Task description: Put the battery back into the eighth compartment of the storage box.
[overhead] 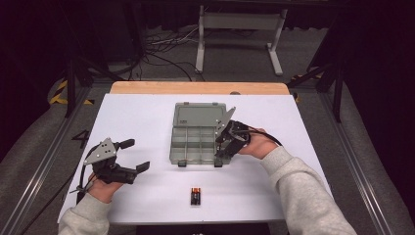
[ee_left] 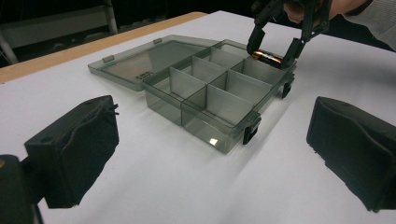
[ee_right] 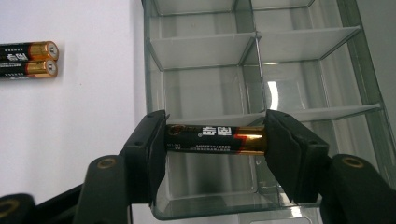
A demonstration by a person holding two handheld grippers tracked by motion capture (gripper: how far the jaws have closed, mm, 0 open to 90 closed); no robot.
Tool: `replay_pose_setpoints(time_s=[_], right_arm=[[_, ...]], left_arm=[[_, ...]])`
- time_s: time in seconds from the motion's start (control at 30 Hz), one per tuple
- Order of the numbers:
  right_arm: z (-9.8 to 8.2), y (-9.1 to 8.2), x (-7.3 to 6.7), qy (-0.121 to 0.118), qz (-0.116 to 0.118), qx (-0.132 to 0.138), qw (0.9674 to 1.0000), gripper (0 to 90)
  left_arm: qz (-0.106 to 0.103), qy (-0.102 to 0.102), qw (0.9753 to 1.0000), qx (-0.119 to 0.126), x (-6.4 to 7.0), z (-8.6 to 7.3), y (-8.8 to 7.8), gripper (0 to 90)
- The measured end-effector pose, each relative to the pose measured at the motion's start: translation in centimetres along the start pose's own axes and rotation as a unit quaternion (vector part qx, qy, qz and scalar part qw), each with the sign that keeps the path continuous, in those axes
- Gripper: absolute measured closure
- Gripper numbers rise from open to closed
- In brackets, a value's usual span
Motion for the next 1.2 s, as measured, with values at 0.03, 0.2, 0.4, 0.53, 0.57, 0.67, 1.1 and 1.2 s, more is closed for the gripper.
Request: replay_pose_setpoints(time_s=[0.03, 0.2, 0.4, 0.53, 0.57, 0.67, 1.1, 1.2], right_arm=[[-0.02, 0.02, -0.03, 0.0, 0.0, -0.002, 1.0, 41.4], [-0.08, 0.19, -0.06, -0.002, 0.002, -0.006, 1.0, 41.3], [-0.08, 0.3, -0.15, -0.007, 0.003, -0.008, 0.9999, 41.3], [-0.1, 0.31, -0.2, -0.007, 0.004, -0.009, 0.9999, 41.3], [-0.1, 0.31, -0.19, -0.008, 0.004, -0.009, 0.9999, 41.2], [-0.08, 0.33, -0.2, -0.009, 0.003, -0.009, 0.9999, 41.0], [0.29, 0.13, -0.25, -0.014, -0.013, -0.006, 0.9998, 33.4], [0.44, -0.36, -0.3, -0.01, -0.018, 0.002, 0.9998, 28.5]], left_arm=[[0.0, 0.0, 1.0, 0.0, 0.0, 0.0, 0.0, 2.8], [0.001, 0.001, 1.0, 0.001, -0.02, 0.02, 0.02, 2.7], [0.0, -0.001, 1.0, 0.001, 0.06, 0.03, 0.06, 2.7], [0.0, 0.001, 1.0, 0.001, 0.02, 0.02, 0.06, 2.8], [0.0, 0.001, 1.0, 0.001, 0.02, 0.03, 0.07, 2.7], [-0.001, -0.001, 1.0, 0.001, 0.07, 0.02, 0.09, 2.7], [-0.001, -0.001, 1.0, -0.002, -0.01, -0.02, 0.06, 2.8], [-0.001, -0.003, 1.0, -0.001, 0.02, -0.01, 0.09, 2.8]])
Point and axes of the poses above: each handheld gripper's, and its own axes: y roughly forward along the jaws, z roughly out of its top, x roughly to its right, the point moved 9 cm from there along y, roughly forward along the jaws, and after that the axes turned 12 degrees about -x, right-handed, at the moved point
